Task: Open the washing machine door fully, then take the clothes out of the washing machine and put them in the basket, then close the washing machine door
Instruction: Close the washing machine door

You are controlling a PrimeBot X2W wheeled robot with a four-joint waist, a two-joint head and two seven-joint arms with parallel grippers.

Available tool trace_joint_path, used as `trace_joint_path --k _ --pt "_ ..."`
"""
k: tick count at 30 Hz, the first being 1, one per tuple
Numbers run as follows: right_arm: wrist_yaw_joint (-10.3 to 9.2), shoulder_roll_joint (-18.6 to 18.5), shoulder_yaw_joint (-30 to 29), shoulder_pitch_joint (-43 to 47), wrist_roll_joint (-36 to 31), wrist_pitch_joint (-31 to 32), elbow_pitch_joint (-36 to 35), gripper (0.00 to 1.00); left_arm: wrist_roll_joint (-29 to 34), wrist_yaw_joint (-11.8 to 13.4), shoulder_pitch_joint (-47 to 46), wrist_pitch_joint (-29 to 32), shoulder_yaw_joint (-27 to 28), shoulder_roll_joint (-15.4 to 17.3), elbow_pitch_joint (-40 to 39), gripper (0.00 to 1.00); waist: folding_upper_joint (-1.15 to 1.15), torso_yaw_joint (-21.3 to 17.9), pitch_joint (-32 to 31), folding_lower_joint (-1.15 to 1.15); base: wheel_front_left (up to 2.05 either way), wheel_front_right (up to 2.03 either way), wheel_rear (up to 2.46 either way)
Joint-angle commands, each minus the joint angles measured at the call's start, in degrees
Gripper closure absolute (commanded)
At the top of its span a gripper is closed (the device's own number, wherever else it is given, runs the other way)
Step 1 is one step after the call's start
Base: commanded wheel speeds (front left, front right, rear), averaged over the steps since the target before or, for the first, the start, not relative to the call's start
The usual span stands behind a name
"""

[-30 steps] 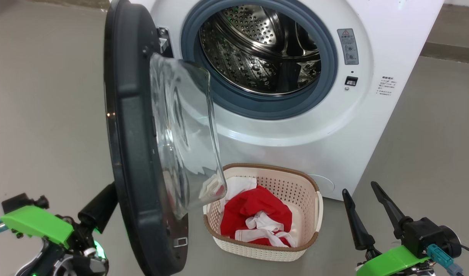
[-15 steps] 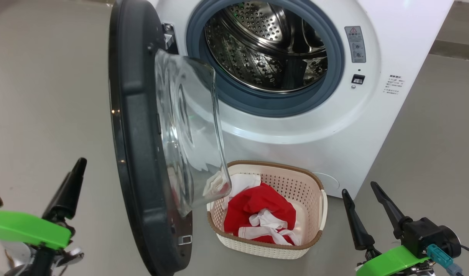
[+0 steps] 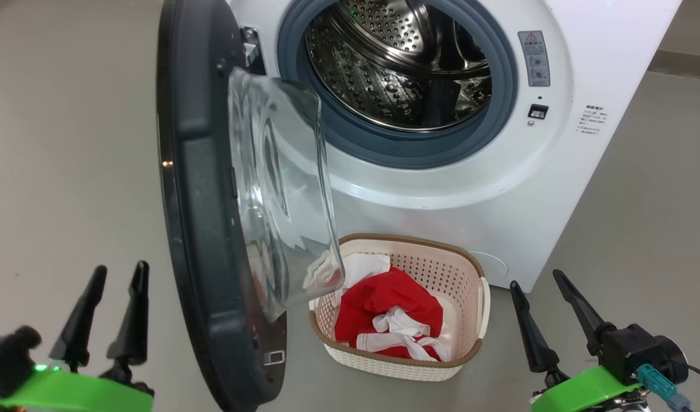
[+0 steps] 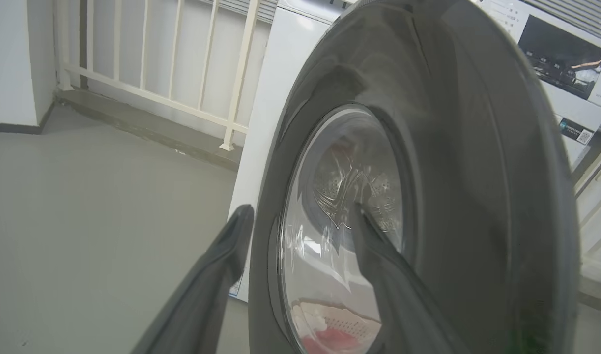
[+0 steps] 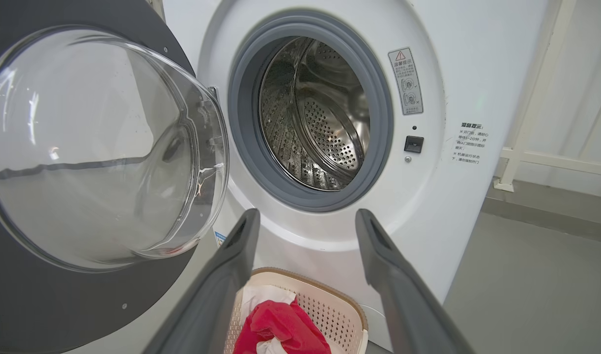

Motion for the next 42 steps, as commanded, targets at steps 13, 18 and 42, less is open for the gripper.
trace_joint_path --k 13,18,42 --pt "0.26 -0.6 1.0 -2.2 0.6 -0.7 -1.9 0.00 9.1 1.2 4.7 -6.8 -1.1 2.3 -4.2 0.00 0.00 -1.2 0.6 0.00 0.00 0.00 0.00" --pt "0.26 -0.6 0.8 -2.3 0.8 -0.7 -2.0 0.00 9.7 2.0 6.5 -7.5 -1.2 1.8 -5.5 0.00 0.00 -1.3 0.6 0.00 0.00 0.00 0.00" --pt "0.26 -0.6 0.2 -2.5 0.9 -0.7 -2.1 0.00 10.9 4.8 9.9 -7.4 -2.2 1.2 -10.0 0.00 0.00 -1.8 1.1 0.00 0.00 0.00 0.00"
